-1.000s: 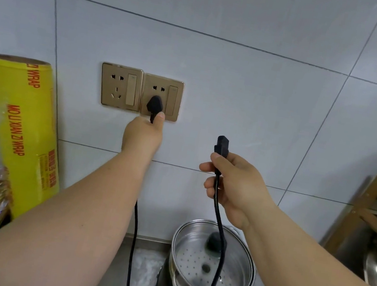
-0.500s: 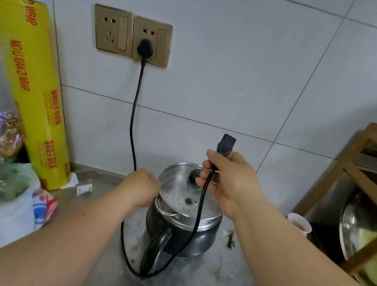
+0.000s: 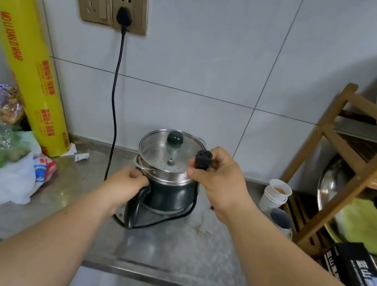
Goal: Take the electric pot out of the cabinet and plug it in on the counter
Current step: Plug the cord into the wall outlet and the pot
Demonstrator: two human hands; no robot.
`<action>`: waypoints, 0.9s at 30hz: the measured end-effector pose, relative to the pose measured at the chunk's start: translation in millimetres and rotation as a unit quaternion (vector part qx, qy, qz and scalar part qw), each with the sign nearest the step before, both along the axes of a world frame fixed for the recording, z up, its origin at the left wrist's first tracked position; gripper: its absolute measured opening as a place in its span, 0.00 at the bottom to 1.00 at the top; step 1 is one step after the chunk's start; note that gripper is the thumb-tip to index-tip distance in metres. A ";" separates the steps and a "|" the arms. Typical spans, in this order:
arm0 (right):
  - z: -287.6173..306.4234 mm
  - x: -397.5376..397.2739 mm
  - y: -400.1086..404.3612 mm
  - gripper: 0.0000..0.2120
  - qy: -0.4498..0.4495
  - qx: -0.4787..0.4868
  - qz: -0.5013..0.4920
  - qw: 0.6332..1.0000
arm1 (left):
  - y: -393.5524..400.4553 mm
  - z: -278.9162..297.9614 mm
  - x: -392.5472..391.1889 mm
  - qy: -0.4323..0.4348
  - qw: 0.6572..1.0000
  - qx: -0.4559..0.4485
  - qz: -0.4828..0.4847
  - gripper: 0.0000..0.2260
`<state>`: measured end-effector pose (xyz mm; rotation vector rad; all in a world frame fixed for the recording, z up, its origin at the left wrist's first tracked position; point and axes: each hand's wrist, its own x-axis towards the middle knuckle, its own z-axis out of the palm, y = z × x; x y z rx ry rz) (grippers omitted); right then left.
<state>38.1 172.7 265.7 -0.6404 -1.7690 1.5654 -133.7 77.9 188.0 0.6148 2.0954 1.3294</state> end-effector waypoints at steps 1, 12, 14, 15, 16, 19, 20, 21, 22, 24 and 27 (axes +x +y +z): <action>-0.9 3.1 -1.2 0.16 0.003 0.004 0.004 1.000 | -0.8 -2.7 2.0 0.013 1.000 -0.019 -0.001 0.09; -27.4 35.2 -1.3 0.02 -0.107 -0.011 -0.049 0.993 | 15.7 -40.3 18.1 0.172 0.968 -0.182 -0.015 0.19; -36.0 41.3 2.5 0.03 -0.140 -0.045 -0.065 0.987 | 17.9 -43.5 16.8 0.176 0.965 -0.194 -0.008 0.18; -40.0 44.7 3.8 0.04 -0.166 -0.062 -0.067 0.982 | 18.7 -44.7 16.7 0.175 0.964 -0.198 -0.005 0.18; -43.5 47.3 5.0 0.06 -0.188 -0.084 -0.065 0.976 | 19.9 -46.4 16.0 0.174 0.964 -0.200 0.000 0.18; -55.2 52.5 8.3 0.12 -0.192 -0.172 -0.065 0.964 | 22.5 -50.0 16.6 0.163 0.968 -0.191 0.010 0.19; -58.2 53.6 9.3 0.13 -0.180 -0.196 -0.067 0.962 | 22.8 -50.4 16.6 0.162 0.969 -0.186 0.010 0.19; -61.6 54.6 10.4 0.14 -0.171 -0.214 -0.071 0.959 | 22.7 -50.5 16.8 0.161 0.970 -0.184 0.010 0.19; -65.3 55.3 12.0 0.15 -0.165 -0.226 -0.077 0.957 | 22.8 -50.6 16.2 0.161 0.970 -0.183 0.009 0.19; -73.9 56.2 15.8 0.13 -0.166 -0.244 -0.082 0.952 | 23.7 -50.1 15.3 0.160 0.969 -0.186 0.005 0.19; -90.1 57.3 20.8 0.07 -0.193 -0.249 -0.069 0.946 | 25.7 -49.3 13.6 0.156 0.969 -0.190 0.000 0.21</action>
